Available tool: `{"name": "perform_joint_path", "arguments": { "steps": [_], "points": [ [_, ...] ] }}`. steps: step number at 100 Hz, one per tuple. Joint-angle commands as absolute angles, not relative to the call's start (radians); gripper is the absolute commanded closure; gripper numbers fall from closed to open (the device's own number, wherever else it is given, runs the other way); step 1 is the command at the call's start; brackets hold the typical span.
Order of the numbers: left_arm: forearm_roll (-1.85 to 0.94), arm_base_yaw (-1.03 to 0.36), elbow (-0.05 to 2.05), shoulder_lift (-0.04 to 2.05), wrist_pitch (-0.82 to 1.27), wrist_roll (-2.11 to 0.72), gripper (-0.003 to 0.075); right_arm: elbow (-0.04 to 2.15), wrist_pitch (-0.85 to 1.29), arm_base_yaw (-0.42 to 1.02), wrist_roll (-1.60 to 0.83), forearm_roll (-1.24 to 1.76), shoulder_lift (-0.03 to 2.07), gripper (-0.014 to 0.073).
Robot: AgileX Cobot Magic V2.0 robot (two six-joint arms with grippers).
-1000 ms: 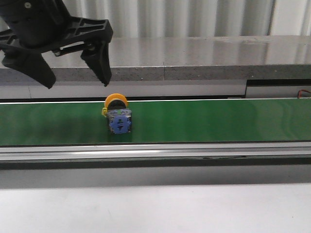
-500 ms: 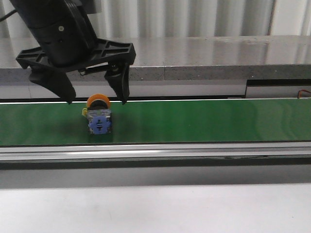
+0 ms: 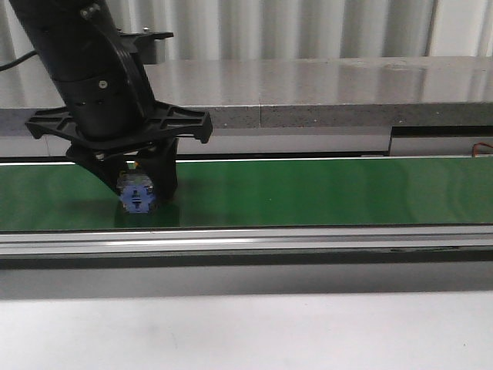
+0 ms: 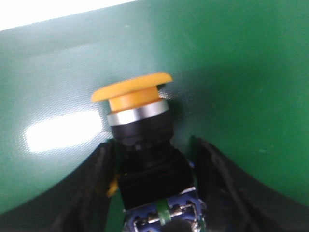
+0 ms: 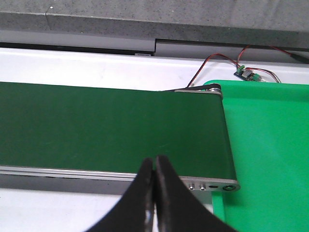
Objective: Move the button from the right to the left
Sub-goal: 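Lower the open left gripper over the button on the belt, then close the left gripper on the button and lift it off the belt, then lower the held button into the blue tray with the left gripper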
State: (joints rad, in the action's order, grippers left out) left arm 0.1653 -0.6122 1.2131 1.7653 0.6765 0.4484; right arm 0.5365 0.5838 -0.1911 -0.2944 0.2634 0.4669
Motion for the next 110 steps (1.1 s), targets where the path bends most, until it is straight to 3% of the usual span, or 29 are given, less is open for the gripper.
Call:
{"name": "perform_joint_path", "arguments": {
  "steps": [1, 41, 76, 110],
  "points": [
    [0.182, -0.62, 1.242, 1.717, 0.652, 0.457, 0.0724, 0.56, 0.512, -0.191, -0.304, 0.278, 0.469, 0.0661],
    [0.292, -0.504, 1.24, 1.482, 0.746, 0.457, 0.074, 0.56, 0.512, -0.191, -0.304, 0.278, 0.469, 0.0661],
    [0.415, -0.139, 1.077, 1.274, 0.756, 0.359, 0.074, 0.56, 0.512, -0.191, -0.304, 0.278, 0.469, 0.0661],
    [0.391, 0.199, 0.997, 1.35, 0.523, 0.319, 0.074, 0.56, 0.512, -0.191, -0.304, 0.278, 0.469, 0.0661]
  ]
}}
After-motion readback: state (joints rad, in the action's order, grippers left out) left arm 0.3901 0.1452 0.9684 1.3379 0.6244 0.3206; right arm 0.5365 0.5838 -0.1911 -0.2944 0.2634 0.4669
